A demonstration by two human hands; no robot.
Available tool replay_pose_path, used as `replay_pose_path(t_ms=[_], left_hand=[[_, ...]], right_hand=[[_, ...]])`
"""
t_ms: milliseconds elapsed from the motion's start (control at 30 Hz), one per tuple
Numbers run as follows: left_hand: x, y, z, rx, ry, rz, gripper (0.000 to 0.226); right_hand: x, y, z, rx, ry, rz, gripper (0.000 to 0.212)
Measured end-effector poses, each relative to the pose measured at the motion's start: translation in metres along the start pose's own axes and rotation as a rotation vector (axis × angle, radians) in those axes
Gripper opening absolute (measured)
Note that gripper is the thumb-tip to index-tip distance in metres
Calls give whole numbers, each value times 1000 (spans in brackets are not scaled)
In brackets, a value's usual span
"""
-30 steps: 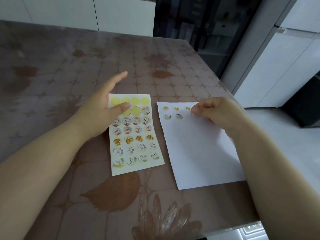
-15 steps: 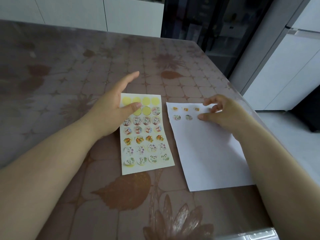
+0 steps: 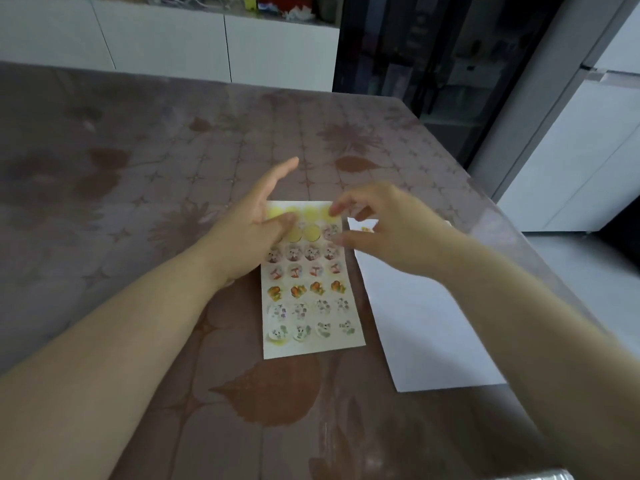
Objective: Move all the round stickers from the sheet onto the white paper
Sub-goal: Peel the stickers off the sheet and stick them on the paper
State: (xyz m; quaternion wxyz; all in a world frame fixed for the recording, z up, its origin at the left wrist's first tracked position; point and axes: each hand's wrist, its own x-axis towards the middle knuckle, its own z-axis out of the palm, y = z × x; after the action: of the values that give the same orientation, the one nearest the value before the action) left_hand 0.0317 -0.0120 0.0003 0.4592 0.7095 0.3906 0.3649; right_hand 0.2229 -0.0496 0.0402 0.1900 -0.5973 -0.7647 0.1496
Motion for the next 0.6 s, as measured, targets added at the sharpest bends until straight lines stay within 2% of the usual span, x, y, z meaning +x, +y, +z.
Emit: replay_pose_path(t_ms=[67, 167, 200, 433, 600], left_hand=[[-1, -1, -2, -19, 15, -17, 59], [1, -2, -6, -43, 27, -28, 60], [3, -4, -7, -57, 29, -34, 59], [7, -9, -5, -54, 52, -10, 61], [6, -10, -4, 24, 66, 24, 59]], right_hand=[[5, 1, 17, 108, 63, 34, 23], [4, 4, 27, 451, 115, 73, 28], [5, 6, 28, 497, 125, 74, 29], [3, 8, 38, 580, 254, 70, 17], [4, 9, 33, 574, 252, 63, 14]])
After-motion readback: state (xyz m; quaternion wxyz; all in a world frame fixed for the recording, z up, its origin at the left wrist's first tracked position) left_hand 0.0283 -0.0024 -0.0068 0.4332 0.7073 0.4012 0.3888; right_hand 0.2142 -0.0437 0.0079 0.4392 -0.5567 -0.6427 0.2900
